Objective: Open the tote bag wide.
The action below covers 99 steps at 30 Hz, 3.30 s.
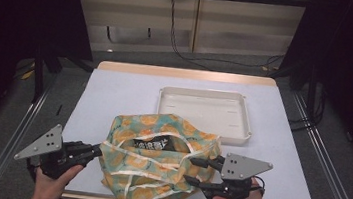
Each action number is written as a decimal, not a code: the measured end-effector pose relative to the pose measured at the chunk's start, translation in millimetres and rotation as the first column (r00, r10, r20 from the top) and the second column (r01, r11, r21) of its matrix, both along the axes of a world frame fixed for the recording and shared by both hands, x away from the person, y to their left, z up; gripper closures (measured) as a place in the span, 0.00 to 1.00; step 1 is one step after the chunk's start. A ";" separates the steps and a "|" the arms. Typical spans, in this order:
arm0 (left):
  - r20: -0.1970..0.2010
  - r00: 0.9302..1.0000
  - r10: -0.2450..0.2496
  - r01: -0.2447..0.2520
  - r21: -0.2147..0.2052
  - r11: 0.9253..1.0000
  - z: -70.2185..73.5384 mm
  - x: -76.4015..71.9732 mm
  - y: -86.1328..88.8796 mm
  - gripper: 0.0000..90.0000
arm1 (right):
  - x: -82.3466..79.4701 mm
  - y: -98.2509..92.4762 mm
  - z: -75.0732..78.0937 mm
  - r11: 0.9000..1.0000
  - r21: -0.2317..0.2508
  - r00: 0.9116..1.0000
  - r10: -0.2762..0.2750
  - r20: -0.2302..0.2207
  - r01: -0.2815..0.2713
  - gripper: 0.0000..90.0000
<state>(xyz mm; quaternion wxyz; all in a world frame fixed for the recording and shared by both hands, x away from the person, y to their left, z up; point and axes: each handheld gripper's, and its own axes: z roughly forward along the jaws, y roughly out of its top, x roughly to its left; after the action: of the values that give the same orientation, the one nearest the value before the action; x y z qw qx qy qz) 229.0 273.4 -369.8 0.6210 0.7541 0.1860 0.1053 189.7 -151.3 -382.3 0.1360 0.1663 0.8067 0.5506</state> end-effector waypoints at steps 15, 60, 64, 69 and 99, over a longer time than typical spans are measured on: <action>-0.088 0.993 0.074 -0.076 -0.018 0.997 -23.3 21.6 16.8 0.98 | 24.4 -6.5 -5.5 0.996 -0.026 0.996 -0.086 0.037 0.087 0.27; -0.026 0.999 0.045 -0.045 0.006 0.999 -9.7 7.5 13.9 0.69 | 71.2 -7.3 59.3 0.988 0.143 0.997 -0.061 0.042 0.054 0.94; -0.002 0.999 0.039 -0.039 0.007 0.999 -3.1 5.8 10.7 0.64 | 67.7 -8.8 62.2 0.989 0.134 0.997 -0.060 0.051 0.053 0.84; 0.001 1.000 -0.003 0.003 -0.019 1.000 3.2 8.1 12.2 0.92 | 65.6 -11.9 61.0 0.991 0.122 0.997 -0.063 0.048 0.057 1.00; -0.289 0.942 0.172 -0.171 0.029 0.985 -50.5 88.3 42.9 0.99 | 151.8 0.1 8.5 0.960 0.042 0.961 -0.273 -0.054 0.275 1.00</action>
<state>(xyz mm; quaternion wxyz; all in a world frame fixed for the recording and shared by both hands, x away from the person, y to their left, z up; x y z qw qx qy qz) 317.3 316.3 -420.3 0.5739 0.7435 0.3399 0.0474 341.5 -151.2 -373.8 0.1874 0.2928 0.7651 0.5421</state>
